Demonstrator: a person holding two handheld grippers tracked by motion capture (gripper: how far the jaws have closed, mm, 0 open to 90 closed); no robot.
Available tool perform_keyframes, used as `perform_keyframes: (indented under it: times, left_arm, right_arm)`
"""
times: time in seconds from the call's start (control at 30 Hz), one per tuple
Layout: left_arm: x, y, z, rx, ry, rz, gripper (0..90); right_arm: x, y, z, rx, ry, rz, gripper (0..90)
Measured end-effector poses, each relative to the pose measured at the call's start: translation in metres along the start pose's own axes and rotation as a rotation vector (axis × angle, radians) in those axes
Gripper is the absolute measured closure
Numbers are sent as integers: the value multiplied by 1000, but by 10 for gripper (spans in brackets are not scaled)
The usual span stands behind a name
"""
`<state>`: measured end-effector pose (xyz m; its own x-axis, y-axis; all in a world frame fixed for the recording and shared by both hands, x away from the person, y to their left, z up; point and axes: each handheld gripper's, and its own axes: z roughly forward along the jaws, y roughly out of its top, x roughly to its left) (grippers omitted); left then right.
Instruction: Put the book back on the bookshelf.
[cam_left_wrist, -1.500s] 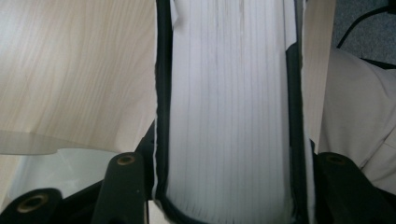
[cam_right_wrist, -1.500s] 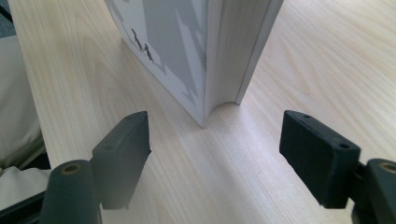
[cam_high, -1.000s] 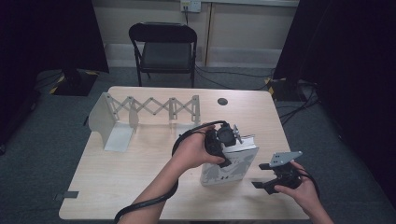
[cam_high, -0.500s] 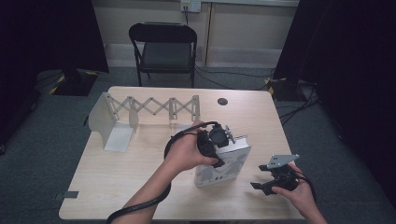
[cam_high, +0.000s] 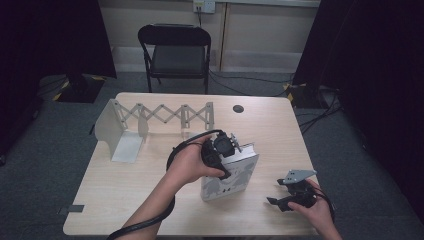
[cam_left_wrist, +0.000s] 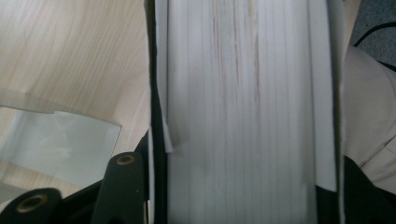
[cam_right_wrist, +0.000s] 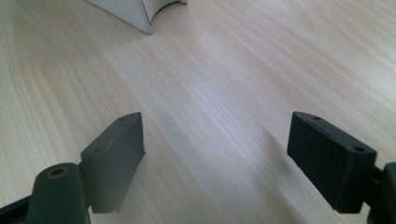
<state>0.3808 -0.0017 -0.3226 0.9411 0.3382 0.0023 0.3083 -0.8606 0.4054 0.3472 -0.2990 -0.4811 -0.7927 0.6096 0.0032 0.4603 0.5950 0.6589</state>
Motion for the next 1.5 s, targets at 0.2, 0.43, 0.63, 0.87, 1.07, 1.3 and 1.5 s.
perform_keyframes:
  times: [0.2, 0.43, 0.63, 0.87, 1.07, 1.3, 1.5]
  left_arm:
    - [0, 3, 2, 35, -8, 7, 443]
    - [2, 8, 7, -4, -9, -6, 364]
    - [1, 11, 12, 10, -10, 3, 299]
    - [-2, 9, 12, -30, -18, 30, 389]
    - [-4, 9, 11, -37, 48, 80, 418]
    - [-9, 13, 11, 6, 42, 74, 453]
    - [-9, 12, 7, -4, 24, 26, 504]
  right_arm:
    - [2, -11, 5, -35, -15, 20, 182]
    - [1, -13, 5, -56, -19, 28, 182]
    - [2, -15, 5, -76, -23, 29, 182]
    - [2, -17, 6, -88, -31, 36, 183]
    - [3, -19, 6, -106, -34, 40, 180]
    - [4, -19, 7, -108, -33, 33, 152]
    - [5, -19, 7, -109, -34, 34, 149]
